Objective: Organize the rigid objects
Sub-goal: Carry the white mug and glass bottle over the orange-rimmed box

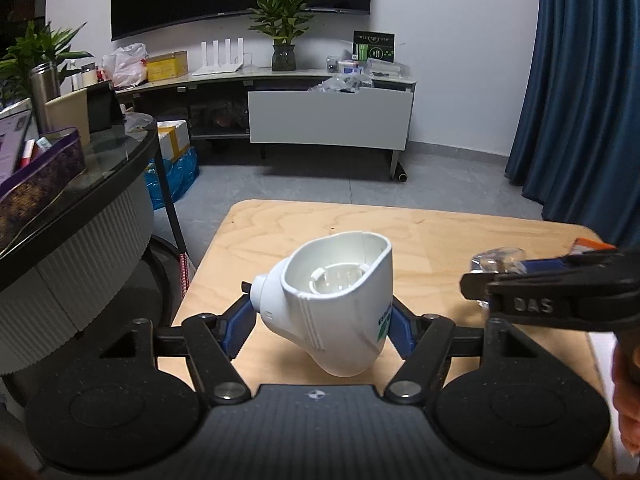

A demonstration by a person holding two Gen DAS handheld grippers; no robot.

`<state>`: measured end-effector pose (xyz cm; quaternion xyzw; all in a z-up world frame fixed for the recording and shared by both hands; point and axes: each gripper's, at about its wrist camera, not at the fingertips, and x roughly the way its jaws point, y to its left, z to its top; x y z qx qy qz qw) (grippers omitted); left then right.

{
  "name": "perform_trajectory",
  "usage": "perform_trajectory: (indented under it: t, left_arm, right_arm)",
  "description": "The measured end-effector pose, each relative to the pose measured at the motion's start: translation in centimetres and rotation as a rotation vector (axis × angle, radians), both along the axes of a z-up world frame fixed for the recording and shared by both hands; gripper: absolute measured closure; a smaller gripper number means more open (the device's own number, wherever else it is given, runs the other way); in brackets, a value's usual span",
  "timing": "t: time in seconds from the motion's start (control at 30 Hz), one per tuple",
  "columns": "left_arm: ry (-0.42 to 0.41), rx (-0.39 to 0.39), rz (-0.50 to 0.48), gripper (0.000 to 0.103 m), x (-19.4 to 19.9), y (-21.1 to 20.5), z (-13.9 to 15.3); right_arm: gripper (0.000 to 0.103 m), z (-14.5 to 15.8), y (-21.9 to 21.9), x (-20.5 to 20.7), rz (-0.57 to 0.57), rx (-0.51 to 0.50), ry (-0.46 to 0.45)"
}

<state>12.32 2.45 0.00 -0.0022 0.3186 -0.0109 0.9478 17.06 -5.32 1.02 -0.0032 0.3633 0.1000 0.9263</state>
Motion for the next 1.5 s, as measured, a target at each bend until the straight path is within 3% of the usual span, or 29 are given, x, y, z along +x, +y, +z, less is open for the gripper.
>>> perform_trajectory:
  t: [0.47, 0.7, 1.5]
  left_arm:
    - [-0.038, -0.019, -0.033, 0.033, -6.9, -2.4, 3.5]
    - [-0.057, -0.017, -0.056, 0.033, -9.7, -3.8, 4.4]
    - [-0.110, -0.033, -0.134, 0.033, -14.3, -6.5, 5.6]
  right_arm:
    - [0.043, 5.4, -3.1, -13.8, -0.078, 0.007, -0.090]
    - [0.043, 6.9, -4.7, -18.5, -0.126, 0.020, -0.127]
    - [0.043, 8.3, -8.3, -26.0, -0.215, 0.036, -0.193]
